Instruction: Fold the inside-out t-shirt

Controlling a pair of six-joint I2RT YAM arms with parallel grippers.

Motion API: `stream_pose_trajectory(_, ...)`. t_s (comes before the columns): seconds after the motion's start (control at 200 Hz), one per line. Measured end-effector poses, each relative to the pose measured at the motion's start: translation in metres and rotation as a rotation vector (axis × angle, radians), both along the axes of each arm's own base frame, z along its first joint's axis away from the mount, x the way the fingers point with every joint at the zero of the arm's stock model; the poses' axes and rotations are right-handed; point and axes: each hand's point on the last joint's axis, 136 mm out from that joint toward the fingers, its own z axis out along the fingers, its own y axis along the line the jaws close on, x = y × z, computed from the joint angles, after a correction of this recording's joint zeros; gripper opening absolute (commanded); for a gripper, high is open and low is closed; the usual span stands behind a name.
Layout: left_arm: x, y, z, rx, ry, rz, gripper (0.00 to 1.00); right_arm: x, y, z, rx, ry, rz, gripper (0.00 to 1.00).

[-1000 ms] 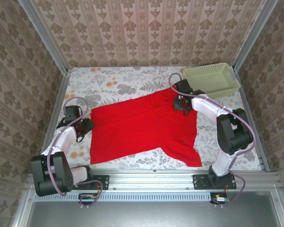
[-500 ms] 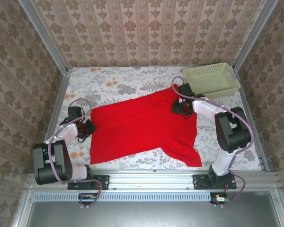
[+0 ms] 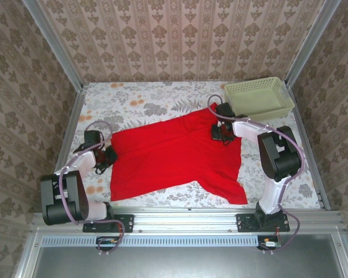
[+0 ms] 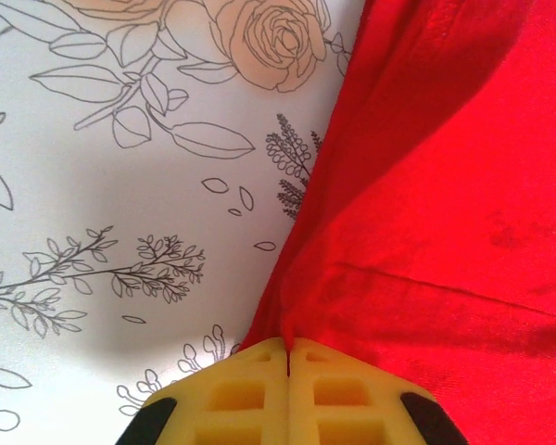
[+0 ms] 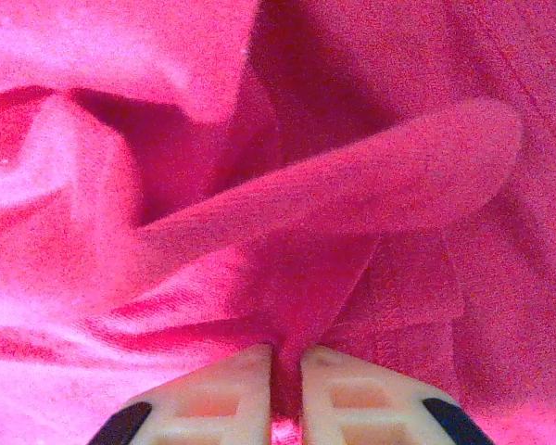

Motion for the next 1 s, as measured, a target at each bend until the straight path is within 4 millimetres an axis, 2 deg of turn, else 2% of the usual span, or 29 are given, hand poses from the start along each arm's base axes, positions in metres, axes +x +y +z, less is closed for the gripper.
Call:
stream_pose_trajectory(0.1,0.001,0.0,0.005,0.002,-0.02,0.0,0.0,-0.001,-0.002,0.005,-0.024,-0.011,0.007,0.06)
stream_pose_trajectory(0.195,0.005,0.001,0.018,0.006,-0.066,0.0,0.0,-0.002,-0.005,0.018,-0.052,-0.036,0.009,0.06)
stream_pose_trajectory(0.48,0.012,0.001,0.061,0.019,-0.231,0.0,0.0,-0.006,-0.007,0.084,-0.088,-0.19,0.022,0.05)
stream_pose_trajectory(0.565,0.011,0.0,0.072,0.02,-0.281,-0.002,0.0,-0.011,-0.01,0.098,-0.087,-0.227,0.021,0.05)
stream_pose_trajectory(0.765,0.003,-0.001,0.095,0.027,-0.397,-0.002,0.0,-0.03,-0.016,0.116,-0.081,-0.265,0.022,0.04)
stream_pose_trajectory(0.85,0.002,0.0,0.108,0.032,-0.449,0.007,0.0,-0.034,-0.017,0.13,-0.072,-0.299,0.027,0.02)
stream_pose_trajectory(0.93,0.008,0.004,0.121,0.045,-0.484,0.024,0.0,-0.03,-0.014,0.151,-0.07,-0.335,0.038,0.01)
stream_pose_trajectory(1.0,0.022,0.008,0.135,0.059,-0.497,0.041,0.0,-0.008,-0.007,0.179,-0.071,-0.389,0.059,0.0)
